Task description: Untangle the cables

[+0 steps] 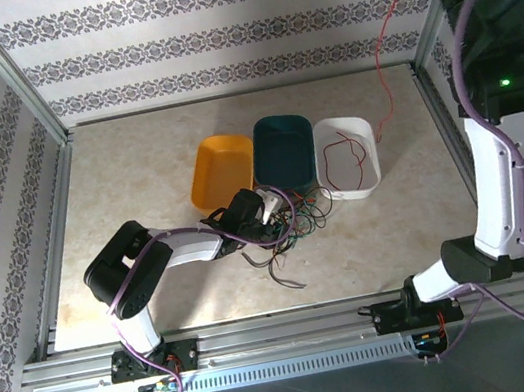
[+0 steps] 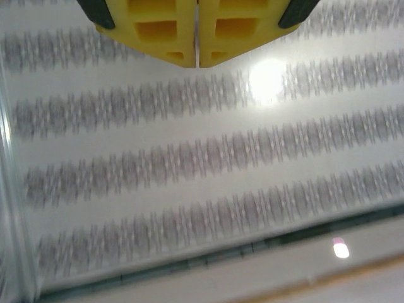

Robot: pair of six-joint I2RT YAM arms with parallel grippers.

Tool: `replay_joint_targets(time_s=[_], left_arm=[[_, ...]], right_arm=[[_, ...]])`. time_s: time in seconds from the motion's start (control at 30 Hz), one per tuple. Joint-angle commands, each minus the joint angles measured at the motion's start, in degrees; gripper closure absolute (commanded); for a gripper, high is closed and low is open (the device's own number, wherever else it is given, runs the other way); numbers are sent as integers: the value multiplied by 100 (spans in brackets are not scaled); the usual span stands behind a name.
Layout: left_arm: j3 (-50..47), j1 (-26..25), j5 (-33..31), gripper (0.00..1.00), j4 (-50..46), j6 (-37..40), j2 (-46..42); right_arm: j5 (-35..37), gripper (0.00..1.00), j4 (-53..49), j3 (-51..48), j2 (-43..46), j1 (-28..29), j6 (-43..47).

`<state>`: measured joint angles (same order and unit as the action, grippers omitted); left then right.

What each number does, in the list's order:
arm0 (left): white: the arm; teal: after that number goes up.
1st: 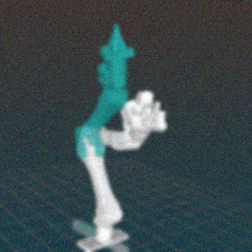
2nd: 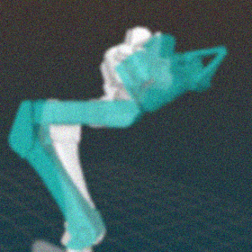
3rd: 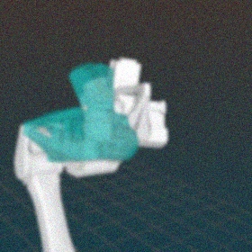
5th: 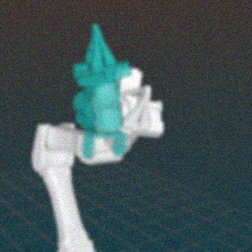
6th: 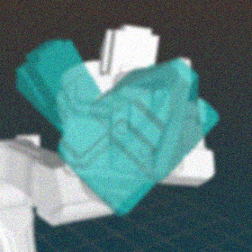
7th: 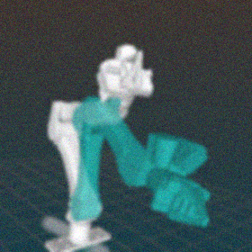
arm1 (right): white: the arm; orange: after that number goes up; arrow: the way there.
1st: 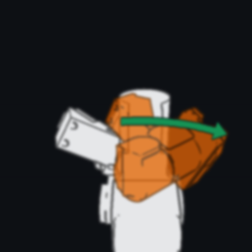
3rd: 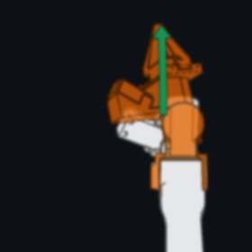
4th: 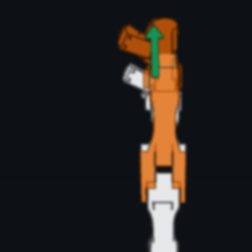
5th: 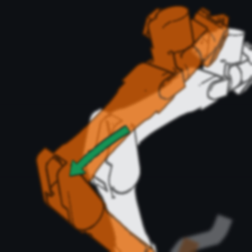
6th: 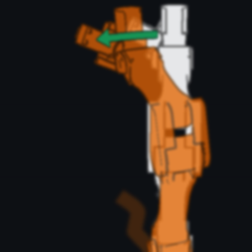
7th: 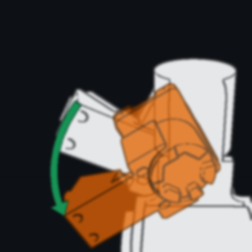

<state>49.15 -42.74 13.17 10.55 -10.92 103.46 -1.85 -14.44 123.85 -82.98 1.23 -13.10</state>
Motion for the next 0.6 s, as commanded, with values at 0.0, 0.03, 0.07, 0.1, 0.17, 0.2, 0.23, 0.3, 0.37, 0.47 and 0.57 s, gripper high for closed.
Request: replay_joint_targets(time_s=[0.0,0.03,0.07,0.1,0.17,0.2,0.23,0.3,0.37,0.47,0.57], left_arm=[[-59,63,-205,42,-802,-70,177],[-45,61,-196,42,-822,-68,170],[-34,64,-187,42,-836,-52,167],[-20,63,-183,42,-850,-36,163],[13,64,-169,42,-891,1,172],[40,64,-155,42,-906,22,176],[72,64,-155,42,-951,48,201],[129,64,-144,42,-991,81,231],[156,64,-149,42,-988,79,246],[146,64,-127,42,-923,24,262],[172,63,-53,42,-940,-11,285]], right_arm=[[-189,100,-92,-1208,483,-5,-340],[-161,100,-63,-1559,668,0,-362],[-165,100,-22,-1874,818,0,-357],[-182,100,12,-2066,918,8,-319],[-160,100,70,-2187,1032,17,-232],[-152,100,87,-2113,1038,32,-139],[-86,100,82,-1954,1026,64,-25],[146,100,65,-1553,966,129,221],[412,100,146,-1089,863,157,415],[451,100,447,-510,640,158,741],[220,100,564,167,291,167,916]])
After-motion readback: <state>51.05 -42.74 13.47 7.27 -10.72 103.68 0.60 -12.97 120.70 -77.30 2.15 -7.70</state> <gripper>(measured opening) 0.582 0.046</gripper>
